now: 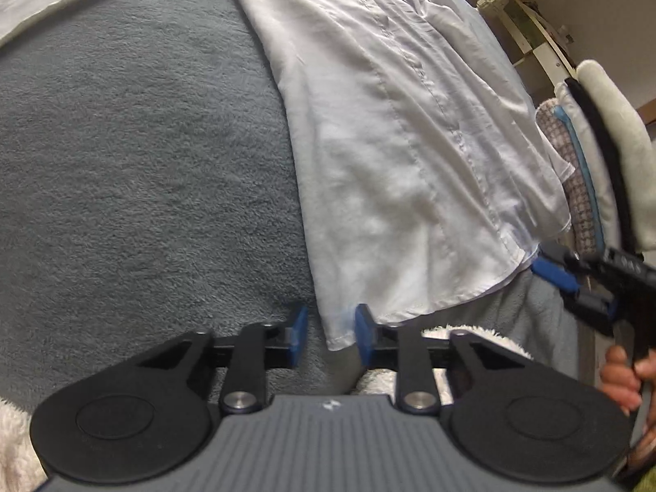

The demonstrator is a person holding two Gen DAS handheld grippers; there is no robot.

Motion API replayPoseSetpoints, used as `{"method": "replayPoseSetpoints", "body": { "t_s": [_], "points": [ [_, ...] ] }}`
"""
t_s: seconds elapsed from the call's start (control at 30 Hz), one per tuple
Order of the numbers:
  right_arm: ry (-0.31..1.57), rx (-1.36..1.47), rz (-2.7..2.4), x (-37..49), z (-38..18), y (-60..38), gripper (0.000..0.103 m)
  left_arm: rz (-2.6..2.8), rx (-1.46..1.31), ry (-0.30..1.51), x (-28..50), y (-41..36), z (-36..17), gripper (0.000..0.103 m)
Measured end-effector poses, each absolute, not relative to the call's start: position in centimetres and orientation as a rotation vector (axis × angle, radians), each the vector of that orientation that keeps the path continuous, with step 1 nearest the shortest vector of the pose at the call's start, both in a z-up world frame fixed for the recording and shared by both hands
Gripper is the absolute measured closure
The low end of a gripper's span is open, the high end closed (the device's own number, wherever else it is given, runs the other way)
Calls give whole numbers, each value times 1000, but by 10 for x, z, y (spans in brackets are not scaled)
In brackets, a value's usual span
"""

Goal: Fold clothes

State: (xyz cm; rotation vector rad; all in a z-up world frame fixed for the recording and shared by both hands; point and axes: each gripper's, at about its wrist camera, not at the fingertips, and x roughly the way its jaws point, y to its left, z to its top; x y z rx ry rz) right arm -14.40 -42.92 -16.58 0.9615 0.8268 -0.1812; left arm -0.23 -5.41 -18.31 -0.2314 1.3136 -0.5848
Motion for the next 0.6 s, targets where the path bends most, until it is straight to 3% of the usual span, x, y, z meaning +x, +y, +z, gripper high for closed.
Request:
{"method": "replayPoseSetpoints", "body": {
  "t_s": [0.03,0.37,0.47,0.57,0.6],
  "points": [
    [813,994,-202,-156,-169,-427,74,-582,-231,1320,-2,-54,-186,100],
    [766,1124,-340,-204,-178,-414,74,-597,-311,1370,-3,-39,-195,101],
    [762,1116,-359,-204,-173,-408,74,-614,-351,1402,3,-30,-199,97],
    [751,1118,-384,-205,-168,-402,72,-634,-370,1423,2,-26,-201,89],
    [747,1119,-390,-207,-167,-400,71,-641,-376,1429,2,-25,-202,82]
  ]
}}
